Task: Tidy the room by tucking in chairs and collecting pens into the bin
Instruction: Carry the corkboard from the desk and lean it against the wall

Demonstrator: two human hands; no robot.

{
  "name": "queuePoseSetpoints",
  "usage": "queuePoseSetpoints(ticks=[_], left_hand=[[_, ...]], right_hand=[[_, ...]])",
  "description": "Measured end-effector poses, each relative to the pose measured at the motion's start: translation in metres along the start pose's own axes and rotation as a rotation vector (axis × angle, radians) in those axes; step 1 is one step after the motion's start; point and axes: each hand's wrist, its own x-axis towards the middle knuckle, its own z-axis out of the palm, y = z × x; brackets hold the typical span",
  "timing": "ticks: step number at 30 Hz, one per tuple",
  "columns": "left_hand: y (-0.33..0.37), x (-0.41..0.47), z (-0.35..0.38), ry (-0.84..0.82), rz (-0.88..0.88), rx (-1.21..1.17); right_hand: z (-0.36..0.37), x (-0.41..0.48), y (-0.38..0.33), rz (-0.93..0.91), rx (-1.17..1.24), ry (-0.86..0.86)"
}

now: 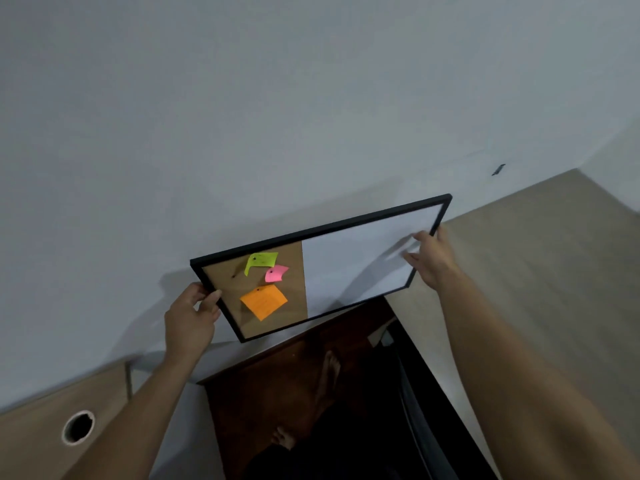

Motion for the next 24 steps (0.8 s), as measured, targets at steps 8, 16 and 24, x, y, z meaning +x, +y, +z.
queuePoseSetpoints(ticks=[8,16,24], left_hand=[[0.003,0.024,0.044,0.002,-0.02,0.076],[0.013,0.042,0.07,0.004,-0.133,-0.02],[0.021,0.043,0.096,-0.017,-0.161,-0.029]], right_hand=[[0.004,0.053,-0.009,0.072,0.037,0.039],[0.017,0.084,-0.019,0.106,-0.083,-0.07],[0.036,0.034,0.027,0.099,-0.262,-0.266]])
